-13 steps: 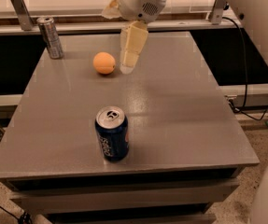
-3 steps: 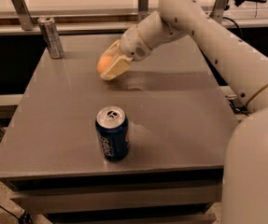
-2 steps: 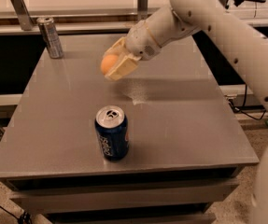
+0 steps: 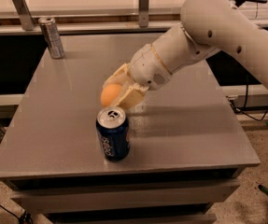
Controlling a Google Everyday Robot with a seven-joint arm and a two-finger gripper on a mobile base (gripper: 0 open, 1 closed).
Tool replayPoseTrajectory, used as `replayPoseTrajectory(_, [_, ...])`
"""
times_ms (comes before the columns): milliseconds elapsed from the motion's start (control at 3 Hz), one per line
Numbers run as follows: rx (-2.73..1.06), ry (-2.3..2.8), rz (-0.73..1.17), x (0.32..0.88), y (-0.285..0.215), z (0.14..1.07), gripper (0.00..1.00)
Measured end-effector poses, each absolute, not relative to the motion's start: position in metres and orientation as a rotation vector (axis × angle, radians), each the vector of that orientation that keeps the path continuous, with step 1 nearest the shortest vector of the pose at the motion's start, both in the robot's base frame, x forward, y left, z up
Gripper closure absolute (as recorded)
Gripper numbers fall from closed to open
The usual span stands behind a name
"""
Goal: Move orange near pepsi can
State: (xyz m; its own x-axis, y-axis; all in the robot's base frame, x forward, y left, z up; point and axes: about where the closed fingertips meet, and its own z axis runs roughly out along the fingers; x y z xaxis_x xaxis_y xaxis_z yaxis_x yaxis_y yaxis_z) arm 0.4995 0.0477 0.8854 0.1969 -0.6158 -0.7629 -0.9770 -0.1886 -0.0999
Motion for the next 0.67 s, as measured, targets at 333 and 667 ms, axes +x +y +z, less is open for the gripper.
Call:
replayPoseTrajectory(333, [-1.917, 1.491, 0.838, 0.493, 0.046, 0.866, 1.0])
replayPoseTrajectory(667, [-1.89, 1.446, 0.871, 0.496, 0.027, 0.871, 1.0])
